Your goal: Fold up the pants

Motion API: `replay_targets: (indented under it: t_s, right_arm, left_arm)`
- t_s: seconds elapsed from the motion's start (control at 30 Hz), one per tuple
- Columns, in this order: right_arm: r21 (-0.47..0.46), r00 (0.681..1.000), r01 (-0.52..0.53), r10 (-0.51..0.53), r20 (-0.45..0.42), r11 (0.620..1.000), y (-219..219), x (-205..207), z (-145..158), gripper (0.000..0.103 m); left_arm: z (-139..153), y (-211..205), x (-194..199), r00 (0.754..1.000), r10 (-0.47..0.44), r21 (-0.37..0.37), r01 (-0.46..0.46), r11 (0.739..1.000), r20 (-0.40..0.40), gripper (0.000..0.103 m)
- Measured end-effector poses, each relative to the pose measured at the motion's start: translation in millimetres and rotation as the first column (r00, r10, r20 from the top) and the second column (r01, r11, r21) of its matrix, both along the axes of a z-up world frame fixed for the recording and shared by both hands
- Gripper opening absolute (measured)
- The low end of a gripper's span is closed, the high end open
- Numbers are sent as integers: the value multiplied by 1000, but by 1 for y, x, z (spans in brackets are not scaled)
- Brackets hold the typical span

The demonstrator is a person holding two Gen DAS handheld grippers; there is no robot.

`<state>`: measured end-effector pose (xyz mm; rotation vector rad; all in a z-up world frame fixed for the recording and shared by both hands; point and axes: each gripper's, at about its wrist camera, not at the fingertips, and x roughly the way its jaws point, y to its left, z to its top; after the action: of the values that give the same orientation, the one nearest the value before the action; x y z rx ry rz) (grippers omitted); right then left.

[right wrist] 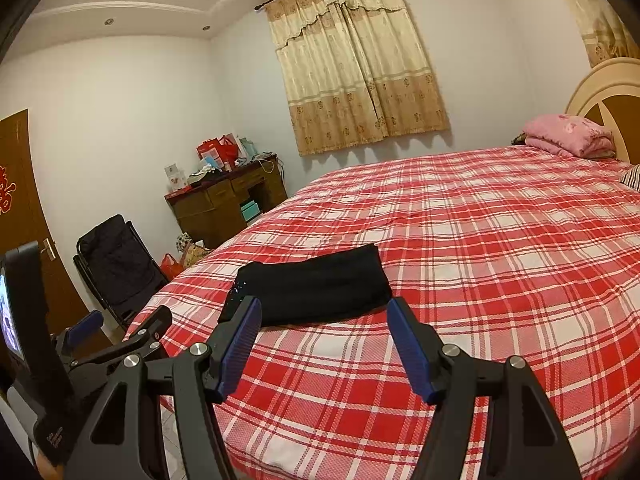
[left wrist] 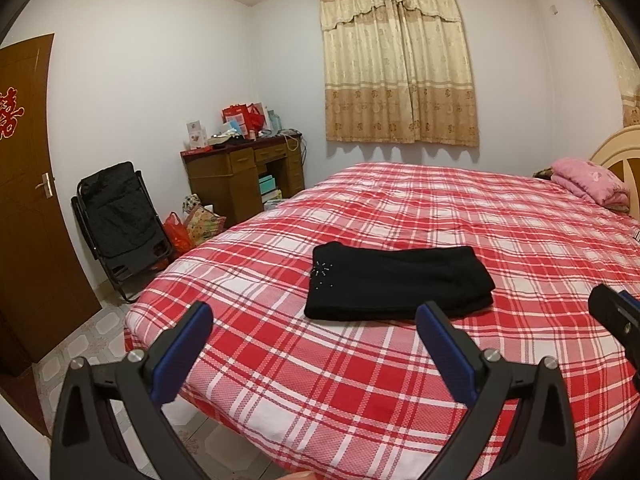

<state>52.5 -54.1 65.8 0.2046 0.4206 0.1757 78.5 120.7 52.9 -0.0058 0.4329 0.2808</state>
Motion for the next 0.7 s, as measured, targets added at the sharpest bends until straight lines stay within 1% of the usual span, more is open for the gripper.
replay_targets:
  t_s: [0.7]
  right_arm:
    - [-5, 1000, 6, -6, 0, 1000, 2, -2, 0, 67]
  left_arm:
    - [0, 1, 1, 1000, -17, 8, 17, 1000, 3, 103]
